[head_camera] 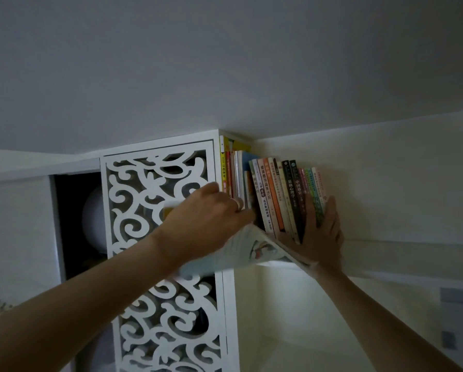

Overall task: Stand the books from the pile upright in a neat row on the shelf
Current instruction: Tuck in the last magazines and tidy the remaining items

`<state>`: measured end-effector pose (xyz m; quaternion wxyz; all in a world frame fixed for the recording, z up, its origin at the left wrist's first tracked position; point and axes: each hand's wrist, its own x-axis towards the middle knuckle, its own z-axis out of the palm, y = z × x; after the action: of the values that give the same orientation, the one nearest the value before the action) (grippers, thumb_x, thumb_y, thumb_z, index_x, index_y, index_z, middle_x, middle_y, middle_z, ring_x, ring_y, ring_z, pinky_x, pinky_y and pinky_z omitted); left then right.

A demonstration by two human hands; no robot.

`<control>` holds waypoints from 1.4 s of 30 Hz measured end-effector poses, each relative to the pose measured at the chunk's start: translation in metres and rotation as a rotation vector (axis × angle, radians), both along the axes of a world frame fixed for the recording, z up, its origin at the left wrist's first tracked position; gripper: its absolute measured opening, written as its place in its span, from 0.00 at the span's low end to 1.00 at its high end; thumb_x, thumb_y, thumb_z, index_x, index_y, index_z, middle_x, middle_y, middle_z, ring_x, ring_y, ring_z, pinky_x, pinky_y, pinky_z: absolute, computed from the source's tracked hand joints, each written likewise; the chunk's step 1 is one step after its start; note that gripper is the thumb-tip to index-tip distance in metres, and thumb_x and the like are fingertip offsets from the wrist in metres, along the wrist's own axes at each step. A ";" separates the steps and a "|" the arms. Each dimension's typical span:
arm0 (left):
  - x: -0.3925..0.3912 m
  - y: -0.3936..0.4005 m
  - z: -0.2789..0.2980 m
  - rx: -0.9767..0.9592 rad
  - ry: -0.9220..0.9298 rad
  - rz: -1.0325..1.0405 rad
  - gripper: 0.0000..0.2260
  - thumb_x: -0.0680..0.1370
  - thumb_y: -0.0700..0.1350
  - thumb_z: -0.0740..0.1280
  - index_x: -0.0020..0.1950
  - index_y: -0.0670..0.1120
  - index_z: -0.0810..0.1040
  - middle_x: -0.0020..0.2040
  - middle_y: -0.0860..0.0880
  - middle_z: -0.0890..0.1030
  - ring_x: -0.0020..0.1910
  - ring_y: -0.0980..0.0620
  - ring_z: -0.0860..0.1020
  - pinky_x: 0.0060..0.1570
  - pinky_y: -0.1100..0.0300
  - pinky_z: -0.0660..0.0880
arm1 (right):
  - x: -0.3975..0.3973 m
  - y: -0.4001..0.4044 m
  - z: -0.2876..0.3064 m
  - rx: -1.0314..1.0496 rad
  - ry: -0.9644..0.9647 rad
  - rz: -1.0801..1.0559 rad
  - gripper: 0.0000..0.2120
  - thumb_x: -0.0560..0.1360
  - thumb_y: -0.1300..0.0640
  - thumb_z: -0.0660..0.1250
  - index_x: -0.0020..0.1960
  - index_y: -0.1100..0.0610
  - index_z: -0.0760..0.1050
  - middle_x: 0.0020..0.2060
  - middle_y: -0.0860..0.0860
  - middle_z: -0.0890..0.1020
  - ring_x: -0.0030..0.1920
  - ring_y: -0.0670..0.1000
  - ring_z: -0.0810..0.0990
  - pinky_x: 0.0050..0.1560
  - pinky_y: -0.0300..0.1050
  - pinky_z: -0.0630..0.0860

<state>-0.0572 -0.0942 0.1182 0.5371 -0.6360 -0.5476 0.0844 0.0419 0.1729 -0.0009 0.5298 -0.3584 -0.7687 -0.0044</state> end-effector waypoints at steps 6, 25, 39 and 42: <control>0.001 -0.009 -0.014 0.108 -0.464 0.183 0.11 0.86 0.49 0.60 0.66 0.53 0.76 0.51 0.54 0.83 0.44 0.54 0.83 0.48 0.60 0.81 | -0.003 0.000 0.000 -0.011 0.047 0.028 0.50 0.72 0.36 0.70 0.83 0.43 0.42 0.81 0.60 0.44 0.80 0.66 0.48 0.72 0.75 0.60; 0.004 0.013 -0.029 0.660 -0.962 -0.102 0.12 0.84 0.40 0.59 0.41 0.47 0.69 0.35 0.51 0.75 0.28 0.54 0.73 0.26 0.63 0.68 | -0.044 -0.027 0.036 -0.115 0.175 -0.120 0.67 0.59 0.15 0.61 0.83 0.49 0.38 0.81 0.64 0.42 0.80 0.68 0.43 0.73 0.79 0.48; 0.016 0.067 -0.066 0.763 -1.193 -0.280 0.12 0.83 0.34 0.58 0.65 0.43 0.69 0.59 0.47 0.74 0.47 0.54 0.71 0.37 0.66 0.71 | -0.054 -0.019 0.037 -0.067 0.276 -0.188 0.61 0.63 0.24 0.68 0.84 0.51 0.44 0.81 0.65 0.48 0.79 0.69 0.50 0.72 0.78 0.52; 0.022 0.073 -0.054 0.800 -1.208 -0.308 0.16 0.81 0.31 0.59 0.68 0.41 0.69 0.62 0.44 0.75 0.47 0.53 0.71 0.41 0.59 0.75 | -0.052 -0.015 0.037 -0.044 0.294 -0.213 0.59 0.64 0.23 0.65 0.84 0.52 0.47 0.80 0.65 0.51 0.79 0.69 0.53 0.72 0.77 0.54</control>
<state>-0.0356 -0.0216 0.0638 0.3387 -0.3970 -0.6412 -0.5626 -0.0103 0.1582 0.0360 0.6251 -0.4459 -0.6406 0.0088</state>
